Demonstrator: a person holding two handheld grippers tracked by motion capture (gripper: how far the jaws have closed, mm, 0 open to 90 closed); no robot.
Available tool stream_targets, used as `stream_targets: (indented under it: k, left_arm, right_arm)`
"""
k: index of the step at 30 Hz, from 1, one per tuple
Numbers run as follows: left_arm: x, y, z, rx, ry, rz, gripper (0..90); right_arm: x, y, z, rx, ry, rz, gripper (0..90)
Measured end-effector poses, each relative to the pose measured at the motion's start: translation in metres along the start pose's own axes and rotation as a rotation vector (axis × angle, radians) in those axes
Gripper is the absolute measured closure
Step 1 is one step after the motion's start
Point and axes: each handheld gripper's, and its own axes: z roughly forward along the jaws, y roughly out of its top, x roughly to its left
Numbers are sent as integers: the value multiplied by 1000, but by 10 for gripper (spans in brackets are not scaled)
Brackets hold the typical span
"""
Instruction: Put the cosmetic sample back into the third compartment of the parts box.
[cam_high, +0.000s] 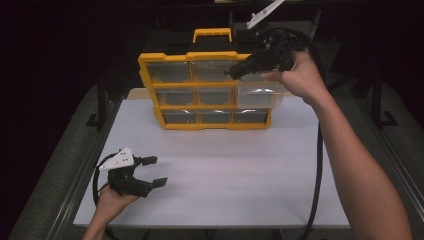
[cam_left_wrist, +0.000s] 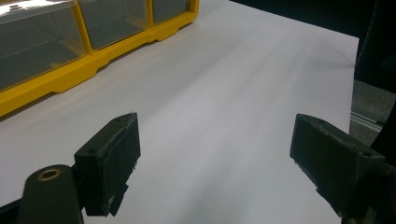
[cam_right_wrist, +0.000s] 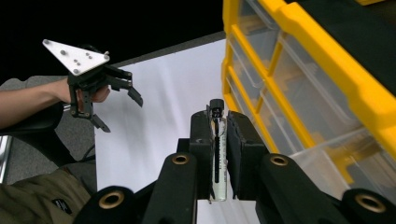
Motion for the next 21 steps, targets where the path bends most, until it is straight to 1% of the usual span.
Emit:
stream_targets:
  k: [6,9,12,14,21]
  left_arm:
    - [0,0,0,0,0,2,162]
    - [0,0,0,-1,-1,0,162]
    - [1,0,0,0,1,13,162]
    - [0,0,0,2,0,10,162]
    - [1,0,0,1,0,10,162]
  right_arm:
    - [-6,1,-8,1,-16,12,802]
    - [-11,1,-12,-1,-30,10,801]
    - [-15,0,-16,-5,-39,23,802]
    - [-16,-1,-18,-6,-38,49,801]
    - [-27,-7,-25,-12,-62,63,801]
